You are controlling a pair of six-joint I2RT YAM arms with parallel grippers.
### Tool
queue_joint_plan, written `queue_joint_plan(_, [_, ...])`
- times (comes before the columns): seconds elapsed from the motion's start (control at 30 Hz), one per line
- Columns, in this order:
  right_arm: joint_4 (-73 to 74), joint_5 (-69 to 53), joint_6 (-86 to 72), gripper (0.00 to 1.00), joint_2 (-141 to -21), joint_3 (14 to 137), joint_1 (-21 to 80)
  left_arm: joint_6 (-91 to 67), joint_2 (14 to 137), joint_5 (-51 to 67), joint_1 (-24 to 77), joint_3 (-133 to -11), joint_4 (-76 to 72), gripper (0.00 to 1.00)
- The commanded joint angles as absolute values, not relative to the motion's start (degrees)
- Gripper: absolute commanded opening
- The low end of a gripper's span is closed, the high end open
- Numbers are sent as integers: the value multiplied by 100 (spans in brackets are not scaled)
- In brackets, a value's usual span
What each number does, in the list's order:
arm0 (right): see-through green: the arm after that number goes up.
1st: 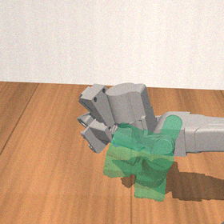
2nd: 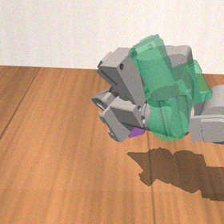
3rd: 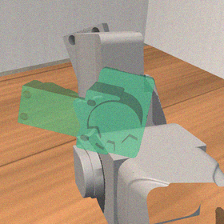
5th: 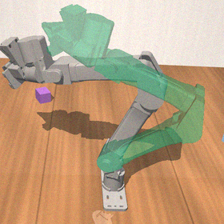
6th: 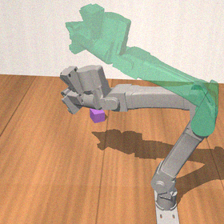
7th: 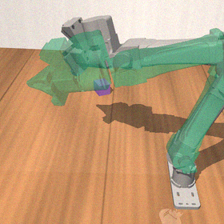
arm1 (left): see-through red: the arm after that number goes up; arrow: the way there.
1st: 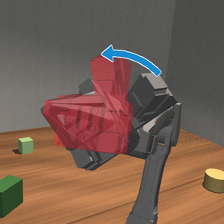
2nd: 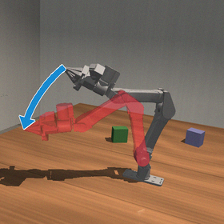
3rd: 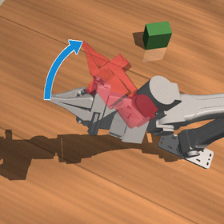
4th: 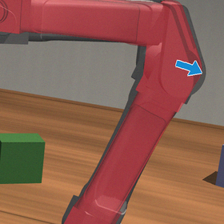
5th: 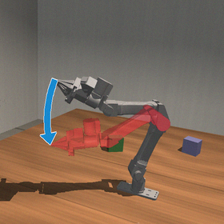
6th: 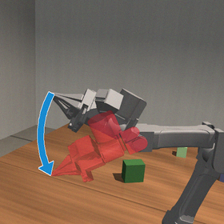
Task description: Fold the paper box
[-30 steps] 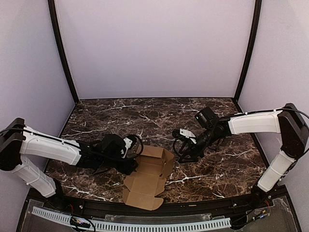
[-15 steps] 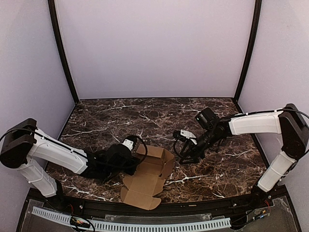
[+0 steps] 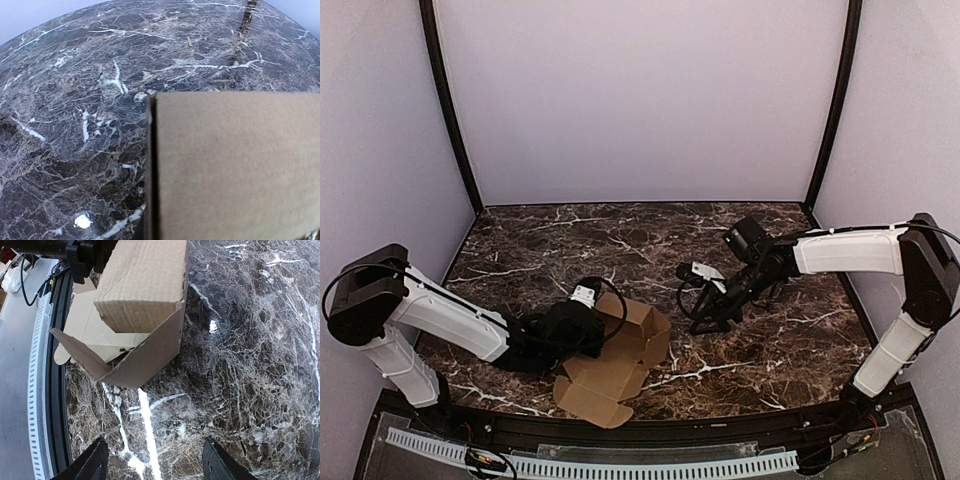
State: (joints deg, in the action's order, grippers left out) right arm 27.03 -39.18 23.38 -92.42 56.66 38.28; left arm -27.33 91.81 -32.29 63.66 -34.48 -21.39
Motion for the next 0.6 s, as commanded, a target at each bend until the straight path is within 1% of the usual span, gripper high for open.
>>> queue_joint_plan(0.0, [2503, -3901, 2271, 64, -9499, 5920, 3874, -2765, 9378, -3908, 6394, -3527, -2833, 2])
queue_joint_plan(0.17, [2192, -3810, 2481, 64, -9912, 6232, 3849, -2650, 9722, -4806, 6394, -3651, -3520, 1])
queue_joint_plan(0.3, [1803, -4000, 2408, 65, -10320, 6562, 3764, -2562, 10014, -5195, 6360, -3699, -4043, 1])
queue_joint_plan(0.43, [1542, -3964, 2356, 67, -10698, 6918, 3762, -2547, 10222, -5264, 6256, -3804, -4318, 1])
queue_joint_plan(0.57, [1338, -3977, 2225, 67, -10937, 7164, 3751, -2574, 10424, -5180, 6131, -4012, -4224, 1])
